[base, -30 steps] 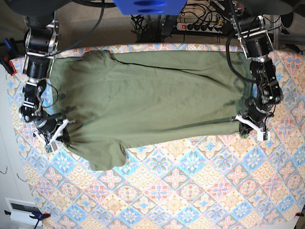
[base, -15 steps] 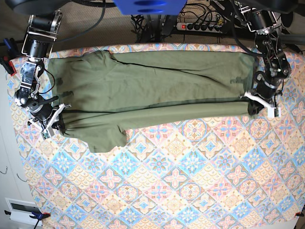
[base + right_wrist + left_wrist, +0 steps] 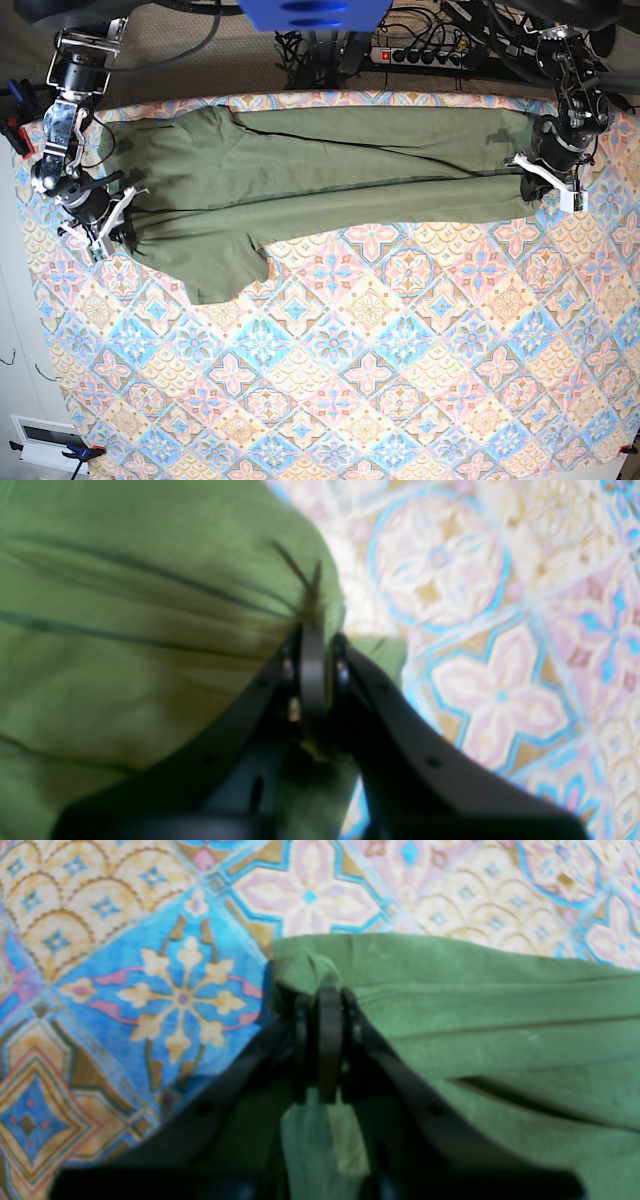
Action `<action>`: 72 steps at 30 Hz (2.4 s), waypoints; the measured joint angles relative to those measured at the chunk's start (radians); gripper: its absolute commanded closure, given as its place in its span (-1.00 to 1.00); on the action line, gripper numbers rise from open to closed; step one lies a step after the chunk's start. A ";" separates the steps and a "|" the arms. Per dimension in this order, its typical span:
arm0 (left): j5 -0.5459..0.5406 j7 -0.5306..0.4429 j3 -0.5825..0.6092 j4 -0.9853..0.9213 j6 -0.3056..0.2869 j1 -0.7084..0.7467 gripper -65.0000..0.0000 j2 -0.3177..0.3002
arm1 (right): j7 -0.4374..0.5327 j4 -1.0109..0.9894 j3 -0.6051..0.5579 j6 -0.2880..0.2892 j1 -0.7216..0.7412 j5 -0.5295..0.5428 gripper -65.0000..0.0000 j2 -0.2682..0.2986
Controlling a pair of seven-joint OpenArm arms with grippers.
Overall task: Layout the t-shirt on the table in an organized manner, then fold the t-shirt properly
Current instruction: 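Lift the side edge with both grippers and fold it over the shirt, then regrasp the sleeve fabric with the right gripper and tuck it inward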
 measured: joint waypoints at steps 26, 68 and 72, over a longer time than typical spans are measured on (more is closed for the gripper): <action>-0.130 0.248 -0.030 -0.003 0.011 -0.053 0.11 0.000 | -0.063 0.270 0.102 -0.001 -0.043 -0.004 0.25 -0.007; -0.278 0.256 -0.125 0.111 0.015 -0.050 0.08 0.086 | -0.032 -0.505 -0.168 -0.008 0.467 -0.016 0.25 -0.151; -0.279 0.256 -0.125 0.111 0.014 -0.051 0.08 0.086 | 0.005 -0.574 -0.166 -0.019 0.511 -0.009 0.25 -0.161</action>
